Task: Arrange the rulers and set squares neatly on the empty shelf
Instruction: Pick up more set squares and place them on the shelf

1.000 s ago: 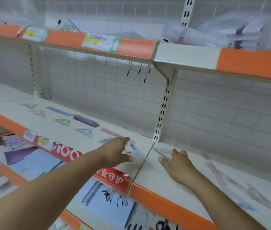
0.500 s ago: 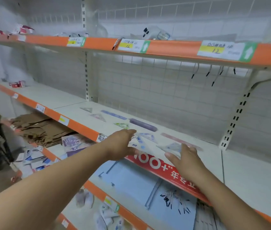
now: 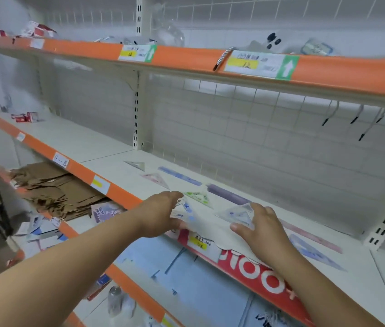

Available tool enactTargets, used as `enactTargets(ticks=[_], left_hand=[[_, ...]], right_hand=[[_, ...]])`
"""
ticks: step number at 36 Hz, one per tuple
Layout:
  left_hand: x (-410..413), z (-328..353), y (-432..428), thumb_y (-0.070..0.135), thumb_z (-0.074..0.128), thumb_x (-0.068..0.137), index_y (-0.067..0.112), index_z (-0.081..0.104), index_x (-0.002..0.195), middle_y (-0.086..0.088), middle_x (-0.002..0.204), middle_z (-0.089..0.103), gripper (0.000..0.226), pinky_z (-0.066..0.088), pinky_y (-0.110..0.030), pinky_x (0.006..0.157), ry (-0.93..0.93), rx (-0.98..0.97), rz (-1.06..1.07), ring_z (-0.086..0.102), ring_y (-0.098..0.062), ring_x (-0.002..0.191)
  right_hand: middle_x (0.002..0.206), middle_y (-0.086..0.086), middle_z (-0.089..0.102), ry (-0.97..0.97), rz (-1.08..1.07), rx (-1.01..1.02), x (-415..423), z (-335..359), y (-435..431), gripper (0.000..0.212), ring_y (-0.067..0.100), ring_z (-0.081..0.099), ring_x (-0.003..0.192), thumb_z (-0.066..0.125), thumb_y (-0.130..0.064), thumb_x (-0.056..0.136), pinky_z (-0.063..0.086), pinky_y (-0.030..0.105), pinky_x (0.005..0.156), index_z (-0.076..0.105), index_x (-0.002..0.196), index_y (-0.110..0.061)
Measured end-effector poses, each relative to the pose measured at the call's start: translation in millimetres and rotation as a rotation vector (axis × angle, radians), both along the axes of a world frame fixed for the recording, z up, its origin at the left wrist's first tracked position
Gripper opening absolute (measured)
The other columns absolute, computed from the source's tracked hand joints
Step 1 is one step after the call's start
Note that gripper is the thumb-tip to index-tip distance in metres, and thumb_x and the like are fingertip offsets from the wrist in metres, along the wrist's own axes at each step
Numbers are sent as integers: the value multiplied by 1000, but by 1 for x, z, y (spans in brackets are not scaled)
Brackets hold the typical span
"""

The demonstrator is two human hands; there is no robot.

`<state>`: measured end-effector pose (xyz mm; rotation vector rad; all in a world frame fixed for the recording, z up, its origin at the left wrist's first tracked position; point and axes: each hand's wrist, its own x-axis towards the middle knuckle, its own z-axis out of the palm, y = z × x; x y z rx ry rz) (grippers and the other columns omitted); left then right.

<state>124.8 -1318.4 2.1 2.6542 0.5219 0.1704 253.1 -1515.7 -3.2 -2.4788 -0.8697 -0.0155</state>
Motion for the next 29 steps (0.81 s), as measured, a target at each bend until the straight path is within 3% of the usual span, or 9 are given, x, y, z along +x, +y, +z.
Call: enactTargets(ticks=[9,13,18,22,29], left_hand=[[35,-5,73,37,66,88,15,22,150,-2,152,34,79,32,-24,107,46,21,-24,38,-15,136],[49,-15,100,35,65,89,18,22,151,-1,152,33,77,30,-24,109,89,46,-56,37,-17,136],[65,-21,134,40,65,88,18,24,150,0,150,36,77,32,-25,109,121,59,-144,38,-17,135],[72,-27,162,43,65,87,18,24,150,0,150,36,79,32,-25,109,150,64,-231,39,-16,135],[76,-34,205,43,65,87,19,26,150,3,150,37,77,31,-22,107,176,56,-359,39,-14,134]], right_hand=[[130,4,45,55,6,15,37,-10,67,50,15,45,113,64,-39,86,37,26,82,47,130,-23],[135,3,41,76,-16,-42,43,-14,88,57,17,46,120,63,-40,88,36,24,83,41,137,-20],[137,3,43,102,-47,-97,44,-23,114,59,17,49,119,59,-47,88,43,28,92,40,137,-20],[142,4,35,134,-97,-162,33,-30,137,68,19,42,127,55,-50,90,39,30,101,30,145,-19],[131,4,34,220,-228,-227,12,-35,165,71,22,36,128,57,-54,87,34,30,105,31,146,-26]])
